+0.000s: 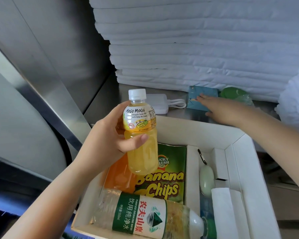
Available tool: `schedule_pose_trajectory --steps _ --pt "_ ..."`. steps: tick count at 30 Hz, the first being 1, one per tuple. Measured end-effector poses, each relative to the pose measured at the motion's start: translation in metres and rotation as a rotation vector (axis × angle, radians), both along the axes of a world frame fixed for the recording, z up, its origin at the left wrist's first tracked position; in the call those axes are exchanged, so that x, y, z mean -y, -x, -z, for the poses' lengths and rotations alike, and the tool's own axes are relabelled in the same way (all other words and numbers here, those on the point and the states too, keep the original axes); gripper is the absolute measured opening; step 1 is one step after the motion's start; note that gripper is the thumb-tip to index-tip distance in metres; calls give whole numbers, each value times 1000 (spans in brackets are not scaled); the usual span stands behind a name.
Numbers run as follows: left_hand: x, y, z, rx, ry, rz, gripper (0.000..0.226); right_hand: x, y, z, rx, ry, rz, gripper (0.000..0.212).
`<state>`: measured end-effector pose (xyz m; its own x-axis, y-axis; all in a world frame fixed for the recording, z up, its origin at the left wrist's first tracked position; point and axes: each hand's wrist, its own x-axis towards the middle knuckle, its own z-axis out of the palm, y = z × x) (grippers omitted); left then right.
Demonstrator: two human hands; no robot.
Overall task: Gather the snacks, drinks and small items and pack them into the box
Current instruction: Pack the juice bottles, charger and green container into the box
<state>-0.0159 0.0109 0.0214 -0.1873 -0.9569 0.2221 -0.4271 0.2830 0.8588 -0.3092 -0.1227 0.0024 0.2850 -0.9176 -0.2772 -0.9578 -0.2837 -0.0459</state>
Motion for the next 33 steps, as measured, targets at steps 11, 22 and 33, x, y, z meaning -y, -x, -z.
schedule_pose_trajectory --steps 11,22,33 --pt "0 3 6 180 42 -34 82 1 10 -16 79 141 -63 64" --pt "-1 2 9 191 60 -32 88 12 10 2 21 138 -47 73" --pt "-3 5 -3 348 403 -10 76 -24 12 -29 175 663 -121 72"
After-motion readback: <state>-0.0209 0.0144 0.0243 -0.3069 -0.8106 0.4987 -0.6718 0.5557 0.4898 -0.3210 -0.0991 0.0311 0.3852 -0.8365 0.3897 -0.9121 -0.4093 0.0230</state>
